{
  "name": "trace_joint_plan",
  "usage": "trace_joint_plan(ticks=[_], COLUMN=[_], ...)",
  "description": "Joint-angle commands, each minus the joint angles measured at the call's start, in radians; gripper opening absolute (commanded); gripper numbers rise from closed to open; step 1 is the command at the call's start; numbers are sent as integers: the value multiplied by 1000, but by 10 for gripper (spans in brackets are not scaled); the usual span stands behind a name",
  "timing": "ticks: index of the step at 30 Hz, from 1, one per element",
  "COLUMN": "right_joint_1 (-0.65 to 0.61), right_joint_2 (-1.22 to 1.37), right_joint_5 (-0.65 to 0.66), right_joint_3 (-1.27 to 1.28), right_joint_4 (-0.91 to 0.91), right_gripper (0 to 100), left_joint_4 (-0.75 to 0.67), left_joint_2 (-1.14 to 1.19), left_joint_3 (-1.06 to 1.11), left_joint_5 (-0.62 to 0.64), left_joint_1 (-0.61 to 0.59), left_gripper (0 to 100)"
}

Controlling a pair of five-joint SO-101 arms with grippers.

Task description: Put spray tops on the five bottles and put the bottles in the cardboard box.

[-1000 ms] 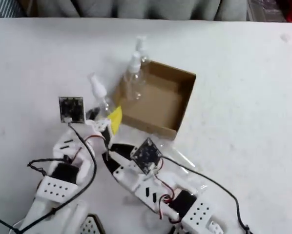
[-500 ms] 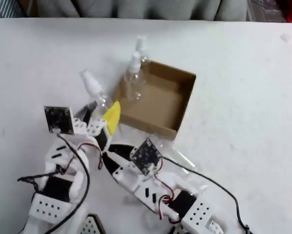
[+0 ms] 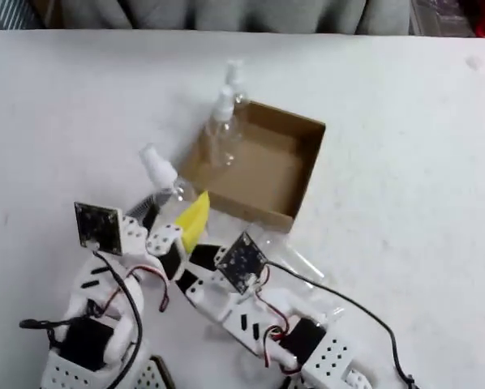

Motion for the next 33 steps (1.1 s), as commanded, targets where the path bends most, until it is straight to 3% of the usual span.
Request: trace_joint_plan(ticks=[1, 7, 17, 25, 33], right_joint_1=[101, 130, 145, 516, 702], right_joint_2=[-5, -5, -7, -7, -7], right_joint_5=[-8, -8, 2, 83, 84], right_joint_3=[11, 11, 8, -66, -92], right_joint_4=[-22, -22, 105, 120, 122], right_gripper=[16, 16, 16, 16, 16], left_joint_4=[38, 26, -259, -311, -351], left_joint_2=[-28, -28, -27, -13, 320], left_joint_3=[-8, 5, 149, 110, -124], left_joint_5=[6, 5, 6, 5, -87], left_joint_1=[39, 31, -53, -58, -87], left_gripper=[21, 21, 21, 21, 21])
